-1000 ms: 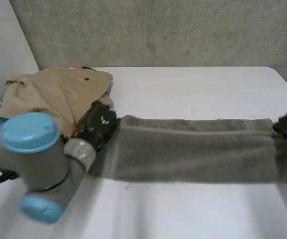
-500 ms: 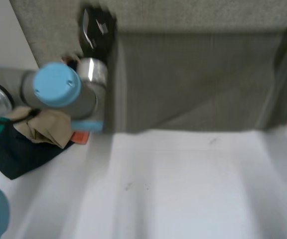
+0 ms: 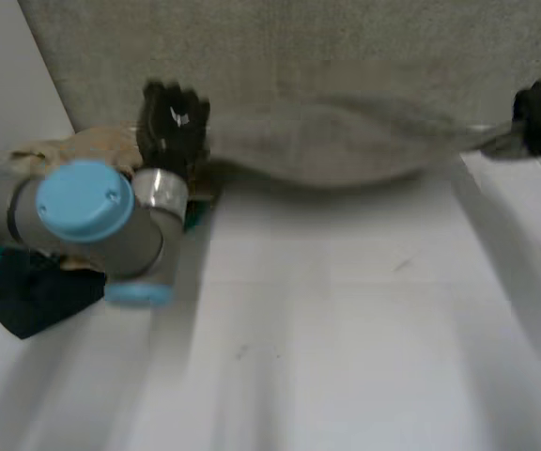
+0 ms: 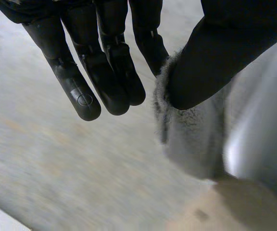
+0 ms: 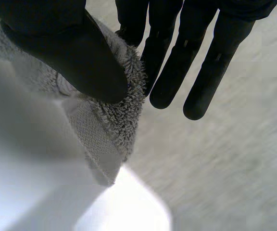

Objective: Fold the laundry.

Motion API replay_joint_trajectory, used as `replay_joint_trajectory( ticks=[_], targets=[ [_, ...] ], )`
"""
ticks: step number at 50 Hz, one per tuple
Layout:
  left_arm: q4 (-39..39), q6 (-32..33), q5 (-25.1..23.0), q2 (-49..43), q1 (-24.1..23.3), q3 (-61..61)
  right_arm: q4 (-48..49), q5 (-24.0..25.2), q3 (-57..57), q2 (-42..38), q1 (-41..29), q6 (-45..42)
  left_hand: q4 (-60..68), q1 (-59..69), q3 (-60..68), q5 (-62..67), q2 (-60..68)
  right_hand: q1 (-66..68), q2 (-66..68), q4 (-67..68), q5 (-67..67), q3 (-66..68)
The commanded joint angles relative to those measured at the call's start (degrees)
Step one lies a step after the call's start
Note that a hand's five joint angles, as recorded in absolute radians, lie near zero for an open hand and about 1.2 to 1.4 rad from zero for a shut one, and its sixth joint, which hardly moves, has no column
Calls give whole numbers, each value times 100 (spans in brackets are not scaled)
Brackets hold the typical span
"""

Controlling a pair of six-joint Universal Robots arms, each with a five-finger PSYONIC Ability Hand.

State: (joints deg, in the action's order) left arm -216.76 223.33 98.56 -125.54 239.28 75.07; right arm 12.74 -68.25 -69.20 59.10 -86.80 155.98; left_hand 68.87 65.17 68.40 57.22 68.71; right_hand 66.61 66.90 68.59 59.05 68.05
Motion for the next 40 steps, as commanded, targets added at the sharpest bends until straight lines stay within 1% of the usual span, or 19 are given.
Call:
replay_joint_trajectory(
  ticks=[1,4,8,9,10,11,12,13,15,16,18,21,24,25,28,31,32,36,40],
  targets=[
    [362,53,-22,301,-215,1289,-955,171,-865,40,303,-725,1113,1483,1160,1278,1129,1339,1310,1141,1095,1195],
    [730,114,-22,696,-251,1948,-1536,136,-1068,58,488,-1157,1113,1483,1160,1278,1129,1339,1310,1141,1095,1195],
    [1494,298,-13,1443,-259,2722,-2950,119,-1437,523,892,-2017,1113,1483,1160,1278,1129,1339,1310,1141,1095,1195],
    [1705,351,-13,1601,-259,2871,-3597,110,-1603,811,1076,-2446,1113,1483,1160,1278,1129,1339,1310,1141,1095,1195],
    [1933,421,-4,1768,-259,2986,-3917,101,-1692,945,1182,-2694,1113,1483,1160,1278,1129,1339,1310,1141,1095,1195],
    [2597,631,-4,2161,-286,3274,-4216,101,-1797,1068,1305,-2975,1113,1483,1160,1278,1129,1339,1310,1141,1095,1195],
    [2751,676,-4,2243,-286,3329,-4723,101,-1999,1321,1541,-3491,1113,1483,1160,1278,1129,1339,1310,1141,1095,1195],
    [3310,790,-4,2523,-321,3521,-4981,136,-2114,1472,1657,-3783,1113,1483,1160,1278,1129,1339,1310,1141,1095,1195],
    [3832,844,-39,2771,-347,3663,-5333,171,-2386,1814,1894,-4380,1113,1483,1160,1278,1129,1339,1310,1141,1095,1195],
    [4321,844,-48,2954,-365,3768,-5335,180,-2466,1903,1939,-4532,1113,1483,1160,1278,1129,1339,1310,1141,1095,1195],
    [4475,835,-74,3000,-365,3787,-5239,198,-2633,2070,2018,-4691,1113,1483,1160,1278,1129,1339,1310,1141,1095,1195],
    [4362,826,-206,2991,-365,3752,-5072,198,-2695,2071,2001,-4604,1113,1483,1160,1278,1129,1339,1310,1141,1095,1195],
    [3774,818,-381,2816,-295,3611,-4607,233,-2713,2053,1931,-4341,1113,1483,1160,1278,1129,1339,1310,1141,1095,1195],
    [3320,817,-460,2520,-295,3454,-4188,259,-2686,1932,1791,-4079,1113,1483,1160,1278,1129,1339,1310,1141,1095,1195],
    [2475,844,-505,1965,-312,3050,-3342,207,-2485,1475,1413,-3541,1113,1483,1160,1278,1129,1339,1310,1141,1095,1195],
    [1929,844,-505,1543,-295,2637,-2701,32,-2125,1001,992,-3076,1113,1483,1160,1278,1129,1339,1310,1141,1095,1195],
    [1631,861,-479,1202,-286,2331,-2550,-22,-2072,912,894,-2987,1113,1483,1160,1278,1129,1339,1310,1141,1095,1195],
    [1242,888,-426,384,-286,1461,-1926,-329,-1781,542,577,-2679,1113,1483,1160,1278,1129,1339,1310,1141,1095,1195],
    [1232,905,-365,-145,-242,748,-1109,-496,-1562,138,401,-2591,1113,1483,1160,1278,1129,1339,1310,1141,1095,1195]
  ],
)
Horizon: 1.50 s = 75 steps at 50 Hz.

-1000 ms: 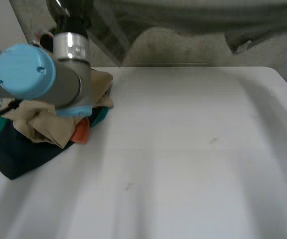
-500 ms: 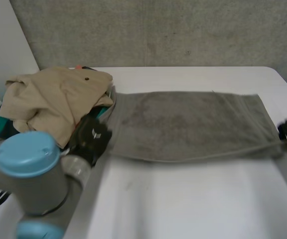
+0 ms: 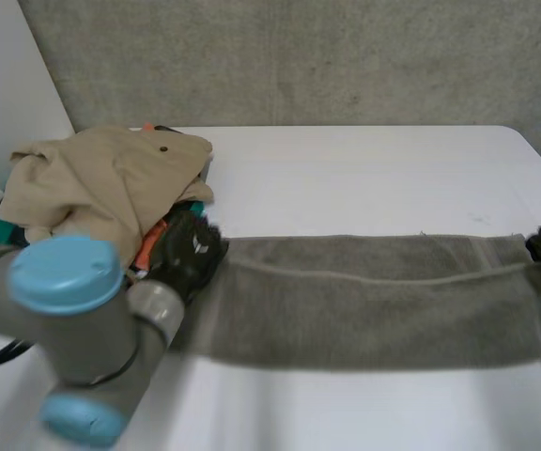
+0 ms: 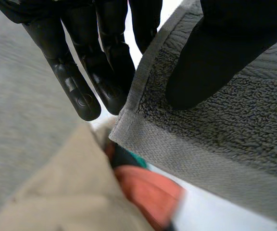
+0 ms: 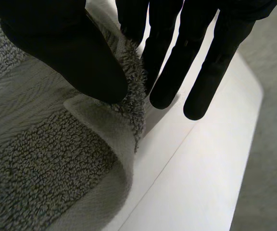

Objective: Fold the laundry.

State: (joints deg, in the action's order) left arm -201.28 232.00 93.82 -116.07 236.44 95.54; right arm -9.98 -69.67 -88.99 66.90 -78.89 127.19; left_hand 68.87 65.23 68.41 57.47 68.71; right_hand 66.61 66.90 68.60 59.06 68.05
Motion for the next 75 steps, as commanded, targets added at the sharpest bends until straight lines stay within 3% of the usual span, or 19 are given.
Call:
replay_joint_trajectory(
  ticks=[1,7,14,15,16,24,28,34,37,46,55,60,61,62,70,75],
  targets=[
    [-315,30,127,-1197,60,-1440,1322,-372,461,-721,-425,289,1113,1477,1159,1253,1129,1339,1310,1140,1094,1195],
    [-315,56,189,-1839,86,-2372,2034,-600,1005,-1327,-671,298,1113,1477,1159,1253,1129,1339,1310,1140,1094,1195],
    [-315,47,198,-2341,60,-3111,2185,-847,1525,-1829,-865,350,1032,1396,1078,1172,1048,1229,1200,1029,984,1084],
    [-324,47,206,-2350,34,-3129,2185,-899,1621,-1890,-908,438,-3282,-2918,-3236,-3142,-3266,-5134,-5163,-5333,-5379,-5279],
    [-350,47,215,-2350,7,-3120,2176,-943,1648,-1908,-926,491,-5607,-5242,-5560,-5467,-5590,-5661,-5690,-5860,-5906,-5805],
    [-298,-32,268,-2140,-239,-2901,2027,-1005,1412,-1224,-926,1317,-5887,-5523,-5841,-5747,-5871,-5661,-5690,-5860,-5906,-5805],
    [-298,-50,259,-1630,-274,-2515,1352,-821,1148,-591,-708,1502,-5887,-5523,-5841,-5747,-5871,-5661,-5690,-5860,-5906,-5805],
    [-306,-67,242,-1102,-283,-1820,33,-4,647,-195,4,1502,-5887,-5523,-5841,-5747,-5871,-5639,-5668,-5839,-5884,-5784],
    [-332,-172,215,-944,-300,-1478,-355,418,252,-142,444,1441,-5887,-5523,-5841,-5747,-5871,-4679,-4708,-4879,-4924,-4824],
    [-368,-717,189,-847,-353,-1134,575,937,-715,-168,1051,1397,-5887,-5523,-5841,-5747,-5871,-3466,-3495,-3666,-3711,-3611],
    [-368,-770,198,-864,-353,-1134,1376,937,-918,-361,1051,1405,-5887,-5523,-5841,-5747,-5871,-3264,-3293,-3464,-3509,-3409],
    [-368,-770,198,-864,-353,-1125,1473,929,-918,-484,1043,1388,-5887,-5523,-5841,-5747,-5871,-2122,-2151,-2321,-2367,-2267],
    [-368,-770,198,-856,-353,-1125,1499,885,-909,-502,1060,1353,-5887,-5523,-5841,-5747,-5871,661,632,462,416,517],
    [-368,-770,206,-856,-353,-1125,1534,876,-909,-502,1077,1335,-5887,-5523,-5841,-5747,-5871,1333,1304,1133,1087,1188],
    [-368,-779,224,-601,-344,-985,2176,367,-1006,-274,1543,1125,-5887,-5523,-5841,-5747,-5871,1339,1310,1140,1094,1195],
    [-368,-805,206,-346,-336,-818,2193,-64,-839,34,1605,484,-5887,-5523,-5841,-5747,-5871,1339,1310,1140,1094,1195]
  ],
)
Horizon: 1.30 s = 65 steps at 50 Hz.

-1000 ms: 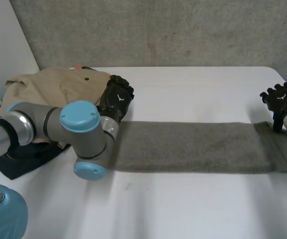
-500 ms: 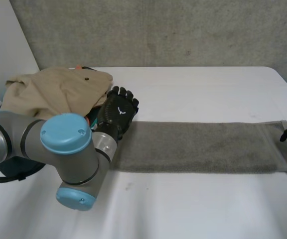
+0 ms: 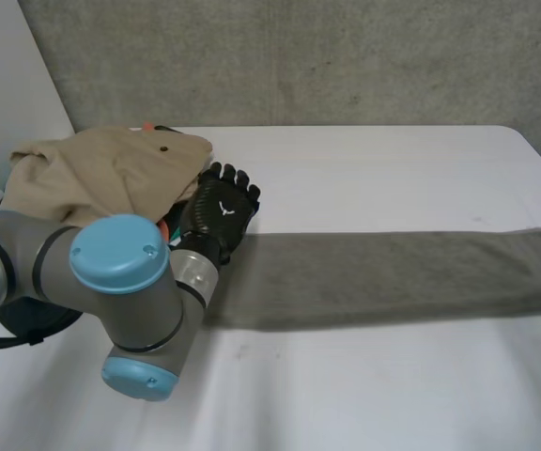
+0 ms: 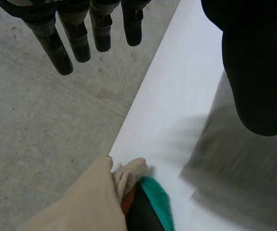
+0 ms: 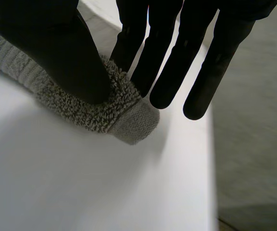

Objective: Fold the laundry.

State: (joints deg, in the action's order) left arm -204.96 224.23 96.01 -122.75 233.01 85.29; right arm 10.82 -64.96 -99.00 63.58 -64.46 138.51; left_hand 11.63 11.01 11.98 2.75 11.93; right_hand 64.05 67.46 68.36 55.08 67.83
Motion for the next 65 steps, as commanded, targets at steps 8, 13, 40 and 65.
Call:
replay_joint_trajectory(
  ticks=[8,13,40,65],
  targets=[
    [0,-344,-4,795,113,435,804,-264,153,1059,-1959,-843,-163,-101,-198,-275,-193,1595,1254,1164,1492,1217],
    [0,-705,-4,1156,342,655,1632,-105,65,1095,-3492,-852,-163,-101,-198,-275,-193,1595,1254,1164,1492,1217],
    [-9,-969,-39,1394,377,1113,213,-739,-146,690,-5016,1799,-163,-101,-198,-275,-193,-5405,-5746,-5836,-5508,-5783],
    [0,-969,5,1508,307,1165,1176,-1327,126,832,-5821,98,-163,-101,-198,-275,-193,1595,1254,1164,1492,1217]
  ],
)
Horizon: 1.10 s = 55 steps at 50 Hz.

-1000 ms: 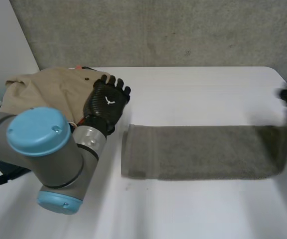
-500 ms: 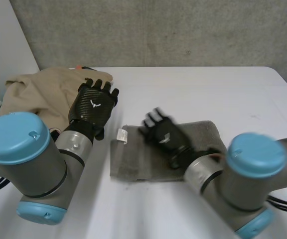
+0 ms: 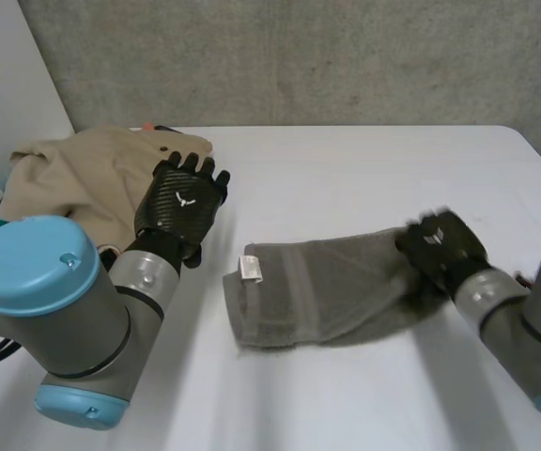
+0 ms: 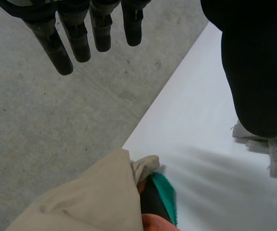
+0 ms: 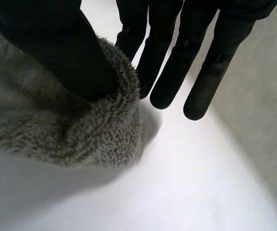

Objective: Fold the laundry.

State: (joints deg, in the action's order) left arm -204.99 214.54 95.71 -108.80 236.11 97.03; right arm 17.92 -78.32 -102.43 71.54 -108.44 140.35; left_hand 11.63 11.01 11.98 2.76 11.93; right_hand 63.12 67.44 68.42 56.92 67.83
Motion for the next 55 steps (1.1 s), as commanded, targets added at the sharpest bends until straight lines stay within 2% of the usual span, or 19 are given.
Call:
replay_joint_trajectory(
  ticks=[1,4,7,8,10,15,16,19,20,24,26,29,34,39,46,49,55],
  targets=[
    [3,0,36,148,5,-9,527,54,609,-208,-1939,-226,-163,-101,-198,-276,-193,1688,1256,1158,1308,1217],
    [3,-9,53,175,32,-9,528,168,768,-770,-2644,-682,-163,-101,-198,-276,-193,1688,1256,1158,1308,1217],
    [11,-35,62,183,32,0,449,177,847,-1159,-2901,-930,-163,-101,-198,-276,-193,1688,1256,1158,1308,1217],
    [20,-53,71,183,23,0,379,134,865,-1316,-2902,-1009,-163,-101,-198,-276,-193,-355,-787,-885,-734,-826],
    [20,-158,80,183,-3,0,326,98,848,-1362,-2867,-922,-163,-101,-198,-276,-193,-5312,-5744,-5842,-5692,-5783],
    [55,-579,88,271,-30,-62,291,19,803,-854,-2586,350,-142,-80,-177,-254,-171,-5312,-5744,-5842,-5692,-5783],
    [55,-780,106,315,-64,-105,239,28,786,-461,-2298,997,-142,-80,-177,-254,-171,-5312,-5744,-5842,-5692,-5783],
    [64,-1106,176,368,-144,-185,72,54,742,8,-1866,2045,-142,-79,-177,-254,-171,-5312,-5744,-5842,-5692,-5783],
    [82,-1299,211,394,-240,-272,-86,98,690,175,-1638,2719,-142,-79,-177,-254,-171,-5312,-5744,-5842,-5692,-5783],
    [283,-1721,229,377,-643,-465,-726,203,803,334,-1251,4040,-108,-46,-143,-221,-138,-5312,-5744,-5842,-5692,-5783],
    [424,-1871,212,351,-829,-580,-1061,238,908,300,-1127,4307,-8,55,-42,-120,-37,-5312,-5744,-5842,-5692,-5783],
    [740,-2126,212,97,-1128,-870,-1598,247,1198,159,-924,4291,60,122,25,-52,31,-5312,-5744,-5842,-5692,-5783],
    [1293,-2294,282,-905,-1321,-1493,-2108,204,1838,-788,-915,3939,43,106,9,-69,14,-5312,-5744,-5842,-5692,-5783],
    [2171,-2382,606,-1591,-1225,-2047,-2258,221,2253,-1422,-951,3886,10,72,-25,-103,-20,-5312,-5744,-5842,-5692,-5783],
    [2578,-2364,1037,-1961,-953,-2048,-2284,160,2570,-2055,-960,3659,-41,21,-76,-153,-70,-5312,-5744,-5842,-5692,-5783],
    [2587,-2329,1038,-1952,-917,-1960,-2284,116,2579,-2109,-977,3386,-41,21,-76,-153,-70,-5312,-5744,-5842,-5692,-5783],
    [2578,-2347,968,-1830,-873,-1793,-2188,-394,2325,-1671,-933,2875,-24,38,-59,-137,-53,-5312,-5744,-5842,-5692,-5783]
  ],
)
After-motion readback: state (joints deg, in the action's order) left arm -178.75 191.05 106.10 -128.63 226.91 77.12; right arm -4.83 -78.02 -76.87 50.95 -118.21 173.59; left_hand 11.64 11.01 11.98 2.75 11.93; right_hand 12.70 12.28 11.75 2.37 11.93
